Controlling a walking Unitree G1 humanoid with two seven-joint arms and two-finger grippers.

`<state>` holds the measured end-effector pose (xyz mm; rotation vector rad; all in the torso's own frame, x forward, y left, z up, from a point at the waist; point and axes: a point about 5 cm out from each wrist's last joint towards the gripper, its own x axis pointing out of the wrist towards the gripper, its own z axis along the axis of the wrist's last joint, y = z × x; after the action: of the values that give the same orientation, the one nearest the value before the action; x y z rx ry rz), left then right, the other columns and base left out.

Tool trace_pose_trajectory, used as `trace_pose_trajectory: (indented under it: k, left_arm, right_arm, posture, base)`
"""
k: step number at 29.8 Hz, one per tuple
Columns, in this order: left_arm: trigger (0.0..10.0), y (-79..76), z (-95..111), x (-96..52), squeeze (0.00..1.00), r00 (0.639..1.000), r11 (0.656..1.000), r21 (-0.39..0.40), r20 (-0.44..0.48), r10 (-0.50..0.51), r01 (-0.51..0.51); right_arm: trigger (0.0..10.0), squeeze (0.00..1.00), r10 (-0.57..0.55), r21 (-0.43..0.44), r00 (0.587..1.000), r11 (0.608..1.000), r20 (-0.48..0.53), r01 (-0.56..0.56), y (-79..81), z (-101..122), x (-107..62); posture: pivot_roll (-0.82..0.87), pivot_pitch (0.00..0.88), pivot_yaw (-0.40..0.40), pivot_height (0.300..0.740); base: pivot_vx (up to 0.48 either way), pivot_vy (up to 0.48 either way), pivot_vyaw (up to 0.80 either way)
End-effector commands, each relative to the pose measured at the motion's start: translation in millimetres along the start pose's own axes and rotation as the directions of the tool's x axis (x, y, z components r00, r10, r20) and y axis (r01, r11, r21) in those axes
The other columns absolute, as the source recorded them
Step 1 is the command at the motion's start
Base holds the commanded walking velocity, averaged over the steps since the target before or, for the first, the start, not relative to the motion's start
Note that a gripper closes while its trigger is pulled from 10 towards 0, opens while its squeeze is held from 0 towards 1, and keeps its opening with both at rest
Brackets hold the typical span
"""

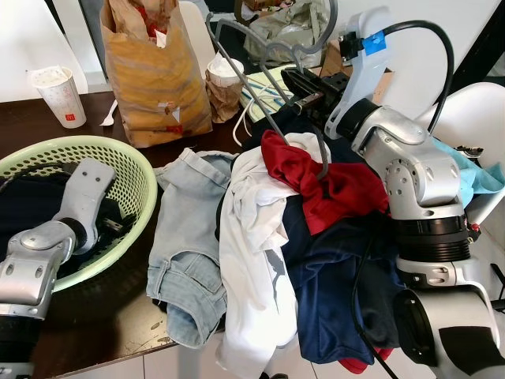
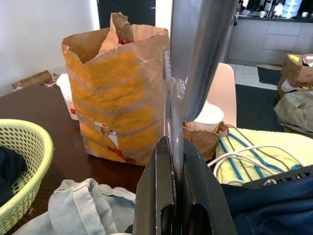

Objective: Hang hanger

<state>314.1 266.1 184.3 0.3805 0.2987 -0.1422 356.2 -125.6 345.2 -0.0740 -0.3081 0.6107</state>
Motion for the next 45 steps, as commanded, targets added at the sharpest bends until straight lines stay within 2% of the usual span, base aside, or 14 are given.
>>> trace_pose_trajectory:
  k: [1,12,18,19,24,27,30,32,33,35,36,39,42,45]
  left_arm:
    - [0.0,-5.4,-10.1,1.4,0.0,0.999,1.0,-0.013,-0.046,-0.027,0.026]
    - [0.0,3.3,-12.0,-5.2,0.0,0.998,1.0,-0.006,-0.067,0.009,-0.009]
    - [0.0,11.7,10.5,-12.0,0.0,0.999,0.998,-0.043,0.019,0.048,-0.047]
    - [0.0,24.3,37.5,-23.9,0.0,0.989,0.994,-0.073,0.122,0.088,-0.079]
    - [0.0,52.2,68.5,-48.0,0.0,0.961,0.985,-0.05,0.216,0.172,-0.165]
    - [0.0,92.9,106.3,-90.7,0.0,0.914,0.958,0.026,0.309,0.263,-0.285]
    - [0.0,97.9,115.3,-100.6,0.0,0.907,0.955,0.055,0.334,0.257,-0.291]
    - [0.0,89.7,144.5,-126.0,0.0,0.887,0.983,0.089,0.449,0.105,-0.161]
    - [0.0,89.7,144.5,-126.0,0.0,0.887,0.983,0.089,0.449,0.105,-0.161]
    - [0.0,73.9,167.7,-151.6,0.0,0.823,0.99,0.138,0.562,-0.078,0.0]
    - [0.0,65.2,178.3,-168.6,0.0,0.766,0.98,0.18,0.618,-0.176,0.08]
    - [0.0,59.5,184.4,-181.4,0.0,0.722,0.968,0.217,0.648,-0.241,0.128]
    - [0.0,50.5,202.5,-220.3,0.0,0.582,0.926,0.318,0.721,-0.376,0.204]
    - [0.0,49.3,206.1,-228.1,0.0,0.552,0.918,0.336,0.734,-0.396,0.211]
  right_arm:
    - [10.0,0.0,-0.014,0.003,1.0,1.0,-0.024,0.014,-2.1,-3.8,-3.6]
    - [10.0,0.0,-0.01,0.003,1.0,1.0,-0.021,0.01,-0.3,-1.1,-2.7]
    - [10.0,0.0,-0.013,0.003,1.0,1.0,-0.02,0.013,-0.9,-0.3,-2.7]
    - [10.0,0.0,-0.015,0.002,1.0,1.0,-0.02,0.015,-1.2,-0.5,-2.5]
    - [10.0,0.0,-0.018,0.005,1.0,1.0,-0.019,0.018,-1.6,-1.3,-1.7]
    - [10.0,0.0,-0.016,0.014,1.0,1.0,-0.011,0.016,-0.6,-3.2,1.5]
    - [10.0,0.0,-0.015,0.018,1.0,1.0,-0.008,0.015,-0.1,-3.7,2.6]
    - [10.0,0.0,-0.013,0.026,1.0,1.0,0.001,0.013,1.3,-4.5,5.2]
    - [10.0,0.0,-0.013,0.026,1.0,1.0,0.001,0.013,1.3,-4.5,5.2]
    - [10.0,0.0,-0.013,0.032,1.0,0.999,0.011,0.013,2.1,-4.6,7.2]
    - [10.0,0.0,-0.014,0.035,1.0,0.999,0.017,0.013,2.0,-4.4,7.7]
    - [10.0,0.0,-0.015,0.038,1.0,0.999,0.021,0.014,1.8,-4.6,8.2]
    - [10.0,0.0,-0.016,0.048,0.999,0.999,0.033,0.015,0.9,-5.5,8.8]
    - [10.0,0.0,-0.016,0.05,0.999,0.999,0.036,0.014,0.6,-5.7,8.7]
  posture:
    - [-0.06,0.264,-0.036,0.74]
    - [-0.05,0.264,-0.04,0.74]
    - [-0.05,0.261,-0.041,0.74]
    - [-0.05,0.253,-0.042,0.74]
    - [-0.04,0.248,-0.041,0.74]
    - [-0.01,0.234,-0.039,0.74]
    - [0.0,0.229,-0.04,0.74]
    - [0.02,0.21,-0.038,0.74]
    - [0.02,0.21,-0.038,0.74]
    - [0.02,0.204,-0.037,0.74]
    - [0.03,0.191,-0.034,0.74]
    - [0.03,0.182,-0.034,0.74]
    - [0.05,0.158,-0.036,0.74]
    - [0.05,0.158,-0.036,0.74]
  base:
    - [0.0,0.0,0.0]
    - [0.0,0.0,0.0]
    - [0.0,0.0,0.0]
    - [0.0,0.0,0.0]
    - [0.0,0.0,0.0]
    - [0.0,0.0,0.0]
    - [0.0,0.0,0.0]
    - [0.0,0.0,0.0]
    - [0.0,0.0,0.0]
    - [0.0,0.0,0.0]
    - [0.0,0.0,0.0]
    - [0.0,0.0,0.0]
    - [0.0,0.0,0.0]
    - [0.0,0.0,0.0]
